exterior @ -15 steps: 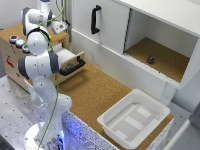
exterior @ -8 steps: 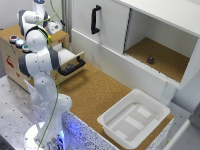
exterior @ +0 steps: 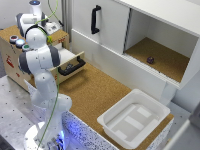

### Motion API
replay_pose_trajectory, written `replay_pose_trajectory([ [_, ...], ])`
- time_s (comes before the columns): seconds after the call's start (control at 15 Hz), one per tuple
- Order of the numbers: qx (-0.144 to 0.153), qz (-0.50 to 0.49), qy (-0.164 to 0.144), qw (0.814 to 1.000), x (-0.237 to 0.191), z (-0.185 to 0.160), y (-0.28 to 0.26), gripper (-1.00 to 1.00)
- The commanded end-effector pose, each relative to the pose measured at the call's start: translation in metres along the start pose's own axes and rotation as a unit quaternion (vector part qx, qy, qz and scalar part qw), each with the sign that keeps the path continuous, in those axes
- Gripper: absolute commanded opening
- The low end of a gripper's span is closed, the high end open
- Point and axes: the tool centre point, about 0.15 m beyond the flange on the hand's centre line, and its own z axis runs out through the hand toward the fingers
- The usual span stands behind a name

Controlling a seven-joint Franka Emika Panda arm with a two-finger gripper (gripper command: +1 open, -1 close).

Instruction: Place the pink object on top of the drawer

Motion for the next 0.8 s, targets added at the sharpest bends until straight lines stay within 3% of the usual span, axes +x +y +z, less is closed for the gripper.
replay_pose_trajectory([
  [0.0,0.011,0.021,0.002,1.000,-0.016,-0.040,0.007,1.00],
  [0.27,0.016,0.036,0.000,0.999,-0.036,-0.037,0.003,1.00],
  [0.73,0.016,0.036,0.000,0.999,-0.036,-0.037,0.003,1.00],
])
